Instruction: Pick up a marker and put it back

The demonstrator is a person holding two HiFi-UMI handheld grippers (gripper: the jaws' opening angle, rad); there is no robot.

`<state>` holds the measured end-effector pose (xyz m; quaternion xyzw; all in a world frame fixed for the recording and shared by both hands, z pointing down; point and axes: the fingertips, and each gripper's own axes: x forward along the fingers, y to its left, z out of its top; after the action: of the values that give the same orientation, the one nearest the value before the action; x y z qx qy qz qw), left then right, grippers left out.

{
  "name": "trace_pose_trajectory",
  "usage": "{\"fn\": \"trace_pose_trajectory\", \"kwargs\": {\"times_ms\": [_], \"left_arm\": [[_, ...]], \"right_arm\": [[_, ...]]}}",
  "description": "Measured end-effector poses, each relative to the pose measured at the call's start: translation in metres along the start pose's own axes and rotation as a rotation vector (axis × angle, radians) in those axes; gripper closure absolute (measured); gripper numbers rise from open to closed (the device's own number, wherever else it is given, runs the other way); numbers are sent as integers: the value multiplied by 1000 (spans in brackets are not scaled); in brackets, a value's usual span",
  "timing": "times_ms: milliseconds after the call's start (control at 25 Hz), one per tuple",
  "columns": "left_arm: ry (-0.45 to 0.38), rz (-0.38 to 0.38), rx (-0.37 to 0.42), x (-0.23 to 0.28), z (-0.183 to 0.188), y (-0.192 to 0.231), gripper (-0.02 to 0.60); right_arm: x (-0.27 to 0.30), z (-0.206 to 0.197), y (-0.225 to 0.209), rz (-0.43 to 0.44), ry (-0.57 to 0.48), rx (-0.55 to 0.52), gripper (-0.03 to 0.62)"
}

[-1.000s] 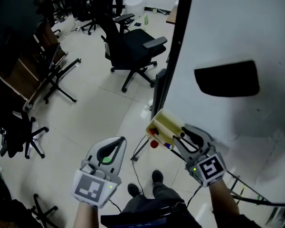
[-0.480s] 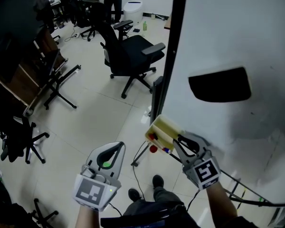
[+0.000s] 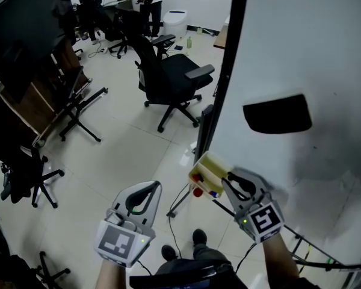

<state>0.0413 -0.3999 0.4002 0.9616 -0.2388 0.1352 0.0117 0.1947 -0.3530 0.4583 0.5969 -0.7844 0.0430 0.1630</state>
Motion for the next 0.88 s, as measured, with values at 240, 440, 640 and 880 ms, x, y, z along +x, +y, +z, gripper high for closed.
{"fn": "trace_pose_trajectory", "kwargs": {"times_ms": [240,440,640,880], "left_arm": [[-38,10,31,-7,22,1,583],[-78,23,55,-15,41,6,583],[-108,38,80,-28,63,9,583],[-142,66,96,-44,77,17,583]], "right_arm": [[-9,46,8,18,-91,-30,503],[-16,95,21,54,-183,-58,502],[-30,143,37,106,-295,-34,502],[-30,170,69,206,-359,-28,503]]}}
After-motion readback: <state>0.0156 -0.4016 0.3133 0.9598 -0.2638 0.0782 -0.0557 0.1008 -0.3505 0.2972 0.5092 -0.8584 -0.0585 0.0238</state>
